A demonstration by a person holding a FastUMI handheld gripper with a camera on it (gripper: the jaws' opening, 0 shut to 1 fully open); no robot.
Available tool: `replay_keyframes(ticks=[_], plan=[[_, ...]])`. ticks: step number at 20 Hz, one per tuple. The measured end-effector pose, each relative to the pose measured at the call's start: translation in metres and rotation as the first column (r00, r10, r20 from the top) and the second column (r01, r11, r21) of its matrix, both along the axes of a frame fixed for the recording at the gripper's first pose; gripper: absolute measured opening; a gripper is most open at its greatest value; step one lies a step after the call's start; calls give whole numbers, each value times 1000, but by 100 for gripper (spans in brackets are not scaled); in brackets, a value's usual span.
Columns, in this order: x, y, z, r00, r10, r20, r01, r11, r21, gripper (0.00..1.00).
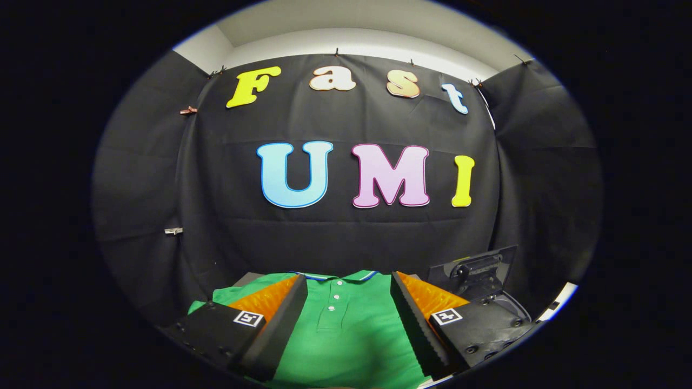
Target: Put the clothes into the washing machine and then close the washing machine lid.
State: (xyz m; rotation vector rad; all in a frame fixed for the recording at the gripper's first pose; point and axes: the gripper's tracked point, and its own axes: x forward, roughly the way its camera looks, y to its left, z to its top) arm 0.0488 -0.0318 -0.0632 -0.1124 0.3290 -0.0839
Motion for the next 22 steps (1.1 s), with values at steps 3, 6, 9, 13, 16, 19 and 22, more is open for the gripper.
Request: replay_keyframes(ticks=[3,6,9,13,16,19,22], plan=[[-4,13,-20,994,42,-100,-39,999,28,95],[-4,9,-40,980,29,-196,-24,999,29,97],[8,5,-53,971,31,-237,-28,999,15,97],[15,4,-81,938,28,-344,-16,999,37,97],[22,0,-91,928,0,-373,19,999,45,97],[24,7,-116,895,9,-445,16,998,53,96],[23,6,-127,874,7,-485,14,999,39,98]])
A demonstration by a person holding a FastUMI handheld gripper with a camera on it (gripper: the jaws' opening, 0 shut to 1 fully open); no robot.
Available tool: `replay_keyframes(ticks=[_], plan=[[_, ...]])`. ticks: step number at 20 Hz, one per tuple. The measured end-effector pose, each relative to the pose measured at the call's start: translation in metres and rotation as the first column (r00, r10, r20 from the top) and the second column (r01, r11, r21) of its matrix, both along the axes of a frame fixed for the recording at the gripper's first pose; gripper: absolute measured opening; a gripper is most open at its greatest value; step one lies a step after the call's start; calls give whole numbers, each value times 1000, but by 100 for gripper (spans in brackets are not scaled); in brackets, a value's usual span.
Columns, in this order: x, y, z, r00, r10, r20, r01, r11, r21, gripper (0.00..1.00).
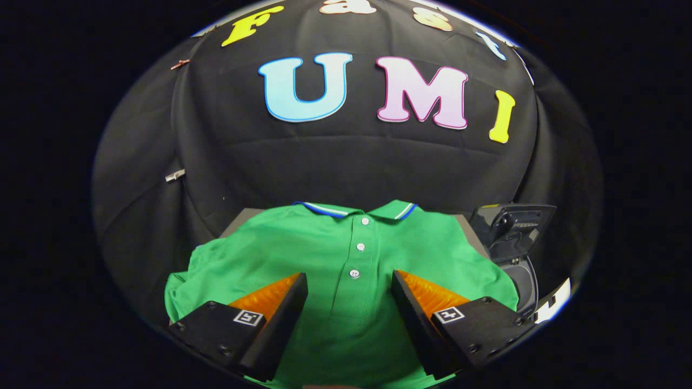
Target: Put the clothes into the washing machine and then close the washing machine lid.
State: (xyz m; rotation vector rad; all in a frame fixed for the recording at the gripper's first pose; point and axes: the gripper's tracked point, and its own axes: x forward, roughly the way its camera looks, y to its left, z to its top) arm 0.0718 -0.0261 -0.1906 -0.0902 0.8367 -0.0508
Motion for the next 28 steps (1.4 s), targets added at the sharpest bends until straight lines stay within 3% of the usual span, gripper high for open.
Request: replay_keyframes(ticks=[11,13,17,20,23,24,26,28], plan=[[-5,-5,-5,997,-31,-75,31,999,-7,95],[-2,-14,-2,998,-47,-44,47,999,6,72],[1,-23,2,999,-23,-30,23,1000,21,16],[3,-19,5,998,30,-56,-29,999,16,16],[13,-8,25,995,96,2,-96,992,81,15],[10,-8,20,995,93,-27,-89,989,121,15],[-4,-16,7,991,23,-135,2,983,181,15],[-2,-23,1,989,33,-146,-4,981,193,16]])
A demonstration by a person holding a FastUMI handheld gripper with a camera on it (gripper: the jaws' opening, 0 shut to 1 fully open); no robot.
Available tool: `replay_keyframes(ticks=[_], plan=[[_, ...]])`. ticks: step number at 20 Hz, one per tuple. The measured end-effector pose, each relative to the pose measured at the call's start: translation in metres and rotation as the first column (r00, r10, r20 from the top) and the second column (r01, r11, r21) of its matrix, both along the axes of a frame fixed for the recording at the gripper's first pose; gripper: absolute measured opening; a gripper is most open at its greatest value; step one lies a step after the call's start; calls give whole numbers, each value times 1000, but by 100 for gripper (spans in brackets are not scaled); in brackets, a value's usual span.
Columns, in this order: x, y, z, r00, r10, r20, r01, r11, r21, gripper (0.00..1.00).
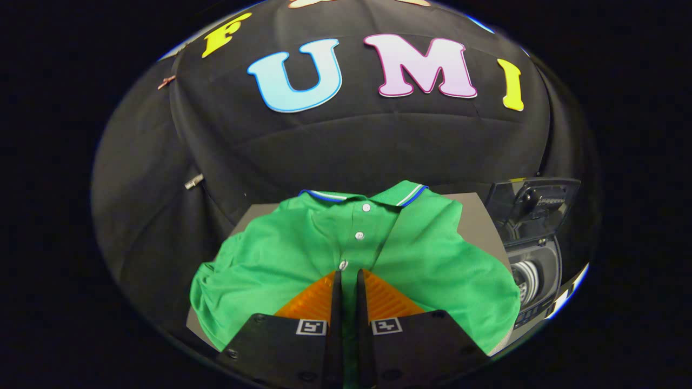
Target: Put the clothes into the washing machine and then close the washing machine lid.
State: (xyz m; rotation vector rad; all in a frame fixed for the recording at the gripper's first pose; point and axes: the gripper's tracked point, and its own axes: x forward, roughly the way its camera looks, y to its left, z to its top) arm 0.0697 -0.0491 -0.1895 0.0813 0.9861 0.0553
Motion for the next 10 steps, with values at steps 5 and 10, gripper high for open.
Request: replay_keyframes(ticks=[5,10], plan=[[16,10,33,973,209,103,-188,965,-184,5],[16,27,91,927,287,239,-237,947,-218,5]])
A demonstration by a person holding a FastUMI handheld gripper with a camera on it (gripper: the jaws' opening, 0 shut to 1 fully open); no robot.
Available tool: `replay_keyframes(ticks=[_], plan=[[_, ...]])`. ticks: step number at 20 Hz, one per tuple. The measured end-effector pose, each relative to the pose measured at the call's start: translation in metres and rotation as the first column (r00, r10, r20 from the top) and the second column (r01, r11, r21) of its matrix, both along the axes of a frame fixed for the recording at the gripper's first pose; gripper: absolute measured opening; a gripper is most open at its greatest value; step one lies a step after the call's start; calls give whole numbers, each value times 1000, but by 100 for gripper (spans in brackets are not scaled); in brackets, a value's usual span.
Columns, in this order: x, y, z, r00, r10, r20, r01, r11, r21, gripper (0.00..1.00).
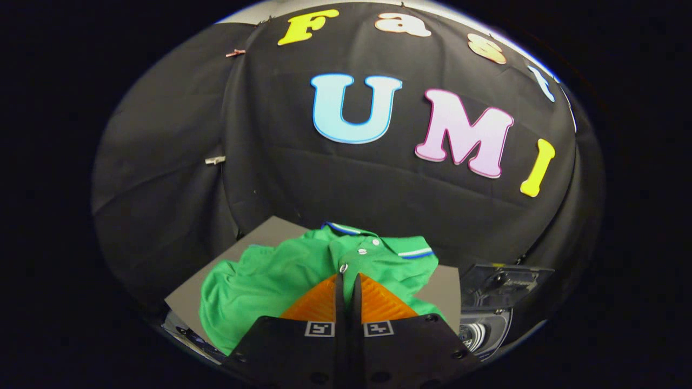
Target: Put the clothes into the washing machine and then close the washing machine lid.
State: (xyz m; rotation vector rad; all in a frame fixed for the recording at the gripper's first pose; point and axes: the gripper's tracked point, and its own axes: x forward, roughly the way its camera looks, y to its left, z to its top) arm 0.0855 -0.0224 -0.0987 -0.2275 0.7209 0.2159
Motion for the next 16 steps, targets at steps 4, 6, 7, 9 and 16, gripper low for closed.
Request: replay_keyframes(ticks=[4,6,7,9,16], plan=[[2,-4,27,1000,-1,24,0,999,42,5],[-2,-10,28,1000,1,18,-2,999,51,5],[-4,-15,29,1000,-2,17,1,999,50,5],[-5,-26,30,1000,-14,24,13,999,51,5],[-4,-60,33,1000,18,1,-18,995,93,5]])
